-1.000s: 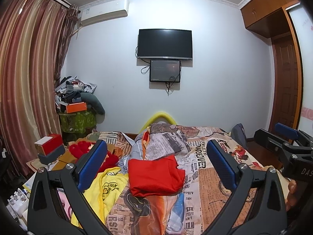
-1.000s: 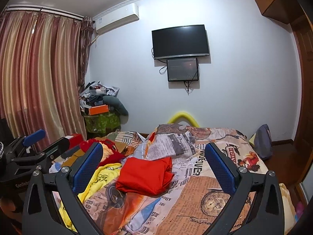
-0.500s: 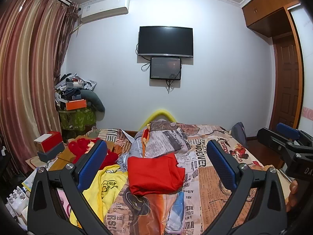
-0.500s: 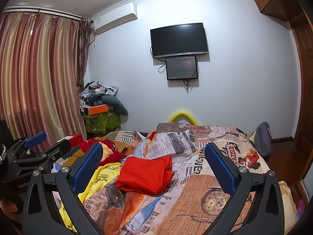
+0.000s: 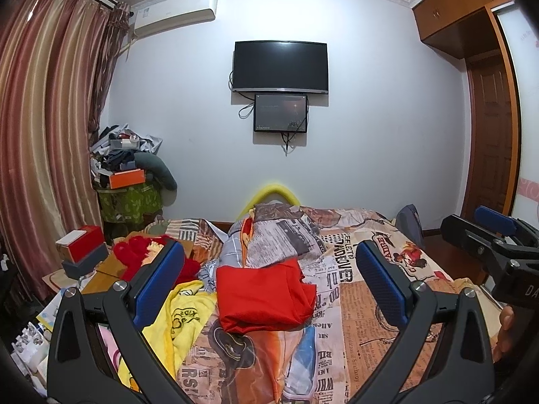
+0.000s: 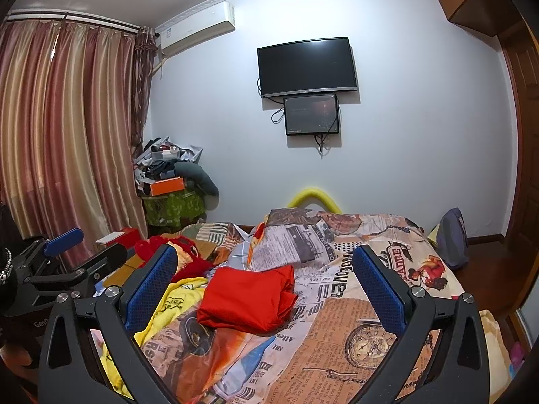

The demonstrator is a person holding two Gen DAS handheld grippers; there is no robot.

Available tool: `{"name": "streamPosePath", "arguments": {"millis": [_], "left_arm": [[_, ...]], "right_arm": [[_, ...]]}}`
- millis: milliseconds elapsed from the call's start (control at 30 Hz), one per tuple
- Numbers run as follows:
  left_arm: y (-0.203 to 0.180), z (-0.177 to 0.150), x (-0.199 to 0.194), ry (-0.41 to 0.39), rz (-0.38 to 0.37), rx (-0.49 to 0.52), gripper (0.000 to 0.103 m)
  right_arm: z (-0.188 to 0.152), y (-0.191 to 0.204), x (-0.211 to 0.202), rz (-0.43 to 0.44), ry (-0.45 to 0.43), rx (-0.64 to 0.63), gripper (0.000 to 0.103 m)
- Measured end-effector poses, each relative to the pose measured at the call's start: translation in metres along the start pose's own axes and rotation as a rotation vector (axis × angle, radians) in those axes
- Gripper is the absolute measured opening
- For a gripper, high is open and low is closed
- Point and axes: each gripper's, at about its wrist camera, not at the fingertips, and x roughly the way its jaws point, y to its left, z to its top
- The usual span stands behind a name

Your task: Fold large clothes

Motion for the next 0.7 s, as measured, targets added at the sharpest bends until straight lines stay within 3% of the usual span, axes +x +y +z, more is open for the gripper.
{"name": "streamPosePath", "arguments": {"millis": [700], "left_arm": [[-0.0051,0.0015,-0.0046,-0.001,-0.048,0.006,0.102]], "right_arm": [[0.0028,-0.0007,-0.0034,-0.008,-0.019,0.005,0.103]]}}
